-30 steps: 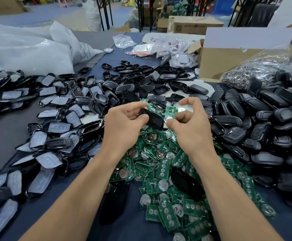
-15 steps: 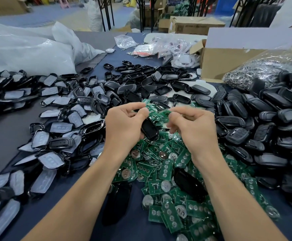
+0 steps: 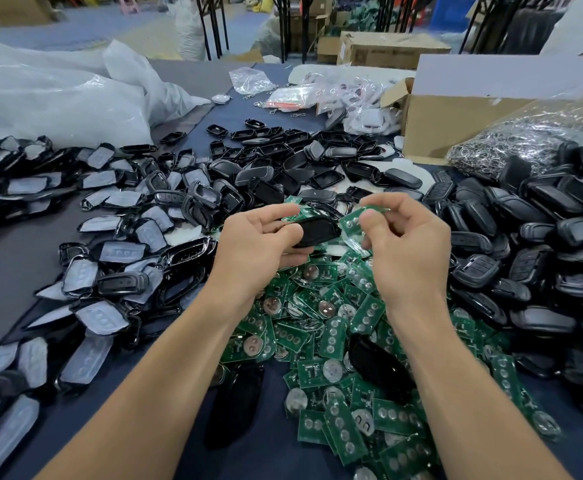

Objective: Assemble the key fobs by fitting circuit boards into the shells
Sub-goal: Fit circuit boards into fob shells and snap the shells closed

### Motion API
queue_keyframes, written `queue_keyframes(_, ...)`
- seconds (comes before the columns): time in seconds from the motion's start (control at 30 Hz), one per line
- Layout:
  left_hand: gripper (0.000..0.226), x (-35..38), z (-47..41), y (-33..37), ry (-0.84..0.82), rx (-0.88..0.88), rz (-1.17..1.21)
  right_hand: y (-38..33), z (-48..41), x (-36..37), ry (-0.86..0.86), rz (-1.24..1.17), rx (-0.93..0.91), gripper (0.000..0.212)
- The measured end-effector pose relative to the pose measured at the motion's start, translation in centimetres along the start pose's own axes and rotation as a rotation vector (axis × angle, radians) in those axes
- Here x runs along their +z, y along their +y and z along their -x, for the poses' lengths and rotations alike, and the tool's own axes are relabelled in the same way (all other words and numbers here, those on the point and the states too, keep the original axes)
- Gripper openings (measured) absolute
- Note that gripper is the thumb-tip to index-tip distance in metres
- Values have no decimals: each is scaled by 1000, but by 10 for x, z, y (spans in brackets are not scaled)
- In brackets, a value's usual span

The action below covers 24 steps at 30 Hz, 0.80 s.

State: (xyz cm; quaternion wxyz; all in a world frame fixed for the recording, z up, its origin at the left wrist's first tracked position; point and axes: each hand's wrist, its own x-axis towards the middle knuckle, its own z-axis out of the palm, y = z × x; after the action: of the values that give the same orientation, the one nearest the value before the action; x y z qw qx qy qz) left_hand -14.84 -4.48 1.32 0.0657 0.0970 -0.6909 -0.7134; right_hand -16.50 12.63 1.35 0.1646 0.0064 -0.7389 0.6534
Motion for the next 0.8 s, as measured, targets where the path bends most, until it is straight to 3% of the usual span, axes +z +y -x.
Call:
queue_keyframes(0.1,24,3,1,-3,24,71,-85,-5,5,2,-50,-51,-29,10)
queue_keyframes(0.23,19,6,0,-3,24,44,27,-2,10,7,-80,100,-52,12)
queue_keyframes(0.5,41,4,1,1,-122,-13,98,0,8,7,-38,160,-67,18)
queue_keyframes(0.8,34,5,4,3,-120,8,65,2,6,7,-77,98,-3,18)
